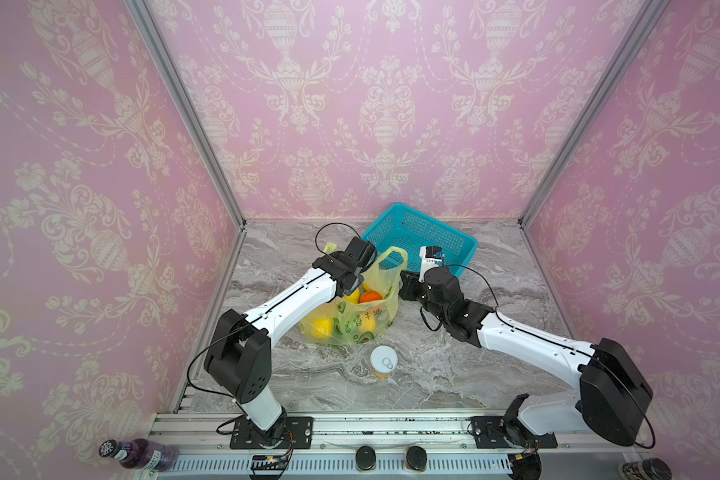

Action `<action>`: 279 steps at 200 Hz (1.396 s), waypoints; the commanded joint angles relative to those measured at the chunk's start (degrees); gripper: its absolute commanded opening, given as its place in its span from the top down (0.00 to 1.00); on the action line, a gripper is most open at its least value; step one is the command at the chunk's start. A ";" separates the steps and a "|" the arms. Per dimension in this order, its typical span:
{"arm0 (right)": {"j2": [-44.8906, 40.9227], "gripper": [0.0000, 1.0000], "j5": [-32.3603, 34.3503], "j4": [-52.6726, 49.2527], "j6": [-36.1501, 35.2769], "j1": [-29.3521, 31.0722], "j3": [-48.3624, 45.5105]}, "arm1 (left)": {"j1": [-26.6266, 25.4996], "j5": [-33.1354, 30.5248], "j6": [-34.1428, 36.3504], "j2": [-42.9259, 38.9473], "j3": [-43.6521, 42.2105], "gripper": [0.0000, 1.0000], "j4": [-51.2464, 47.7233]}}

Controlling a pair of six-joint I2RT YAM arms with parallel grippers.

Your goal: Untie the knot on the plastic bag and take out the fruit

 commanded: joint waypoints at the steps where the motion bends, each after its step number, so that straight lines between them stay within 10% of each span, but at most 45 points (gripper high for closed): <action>1: -1.81 1.00 -0.48 1.79 -2.05 -0.32 -1.10 | 0.49 -7.31 1.62 -3.59 4.55 1.00 1.74; 78: -1.45 0.89 -1.66 2.54 -4.47 -0.63 -0.83 | 1.77 -9.29 -2.90 -4.34 25.06 1.00 -9.33; 114: -1.83 0.47 -3.12 1.93 -5.17 -0.89 -0.71 | 1.79 -9.74 -6.31 -6.26 27.38 1.00 -12.64; 158: -5.02 0.01 -9.08 7.74 -13.22 -1.11 -4.45 | 1.89 -1.03 -13.13 -16.67 4.24 1.00 -3.98; 279: -7.12 0.00 -23.93 6.71 -36.79 -0.95 -9.10 | 2.07 17.63 -25.40 -25.19 -15.72 1.00 3.68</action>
